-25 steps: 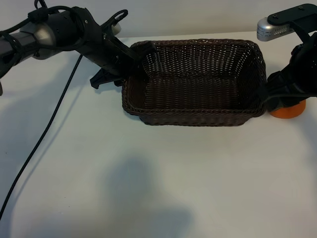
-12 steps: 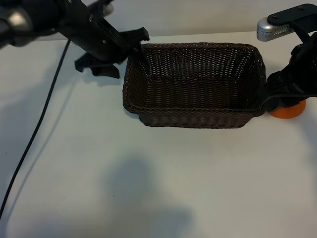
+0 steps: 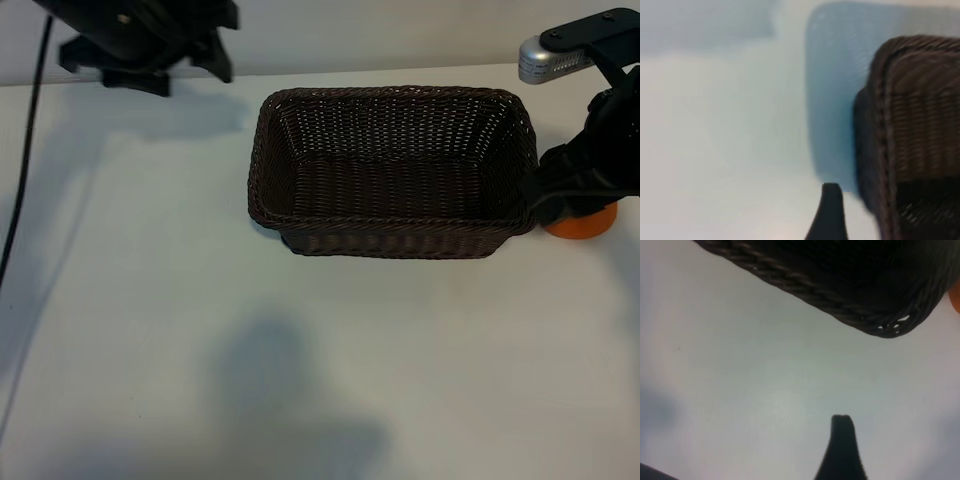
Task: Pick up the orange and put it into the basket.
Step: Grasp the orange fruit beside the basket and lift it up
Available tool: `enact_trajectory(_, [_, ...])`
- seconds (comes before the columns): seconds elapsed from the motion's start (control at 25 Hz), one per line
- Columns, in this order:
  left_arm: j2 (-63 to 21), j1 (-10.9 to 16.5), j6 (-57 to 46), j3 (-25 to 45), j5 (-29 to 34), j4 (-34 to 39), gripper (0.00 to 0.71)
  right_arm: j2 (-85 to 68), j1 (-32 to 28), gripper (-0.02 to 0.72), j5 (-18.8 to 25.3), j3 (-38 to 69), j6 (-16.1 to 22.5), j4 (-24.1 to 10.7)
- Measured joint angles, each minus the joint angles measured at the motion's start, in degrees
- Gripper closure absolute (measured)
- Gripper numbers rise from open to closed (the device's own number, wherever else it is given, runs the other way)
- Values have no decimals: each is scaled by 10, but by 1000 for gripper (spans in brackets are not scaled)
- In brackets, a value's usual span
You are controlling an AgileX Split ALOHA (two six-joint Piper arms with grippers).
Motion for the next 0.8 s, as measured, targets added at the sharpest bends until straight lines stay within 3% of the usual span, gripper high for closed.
enact_trajectory(0.16, [-23,46,32,-13,57,1,90,0,0,168,0,0,0,0])
enact_trajectory(0.36, [-75,138,68,-14,113,36,100,0,0,168,0,0,0,-1])
enact_trajectory(0.56, [-126,219,116,-14,116,41,112,0,0,168,1,0,0,-1])
enact_trajectory(0.68, [-159,247,128,-13,116,38,113,0,0,168,2,0,0,-1])
enact_trajectory(0.8, [-183,258,135,-13,116,26,114,0,0,168,2,0,0,-1])
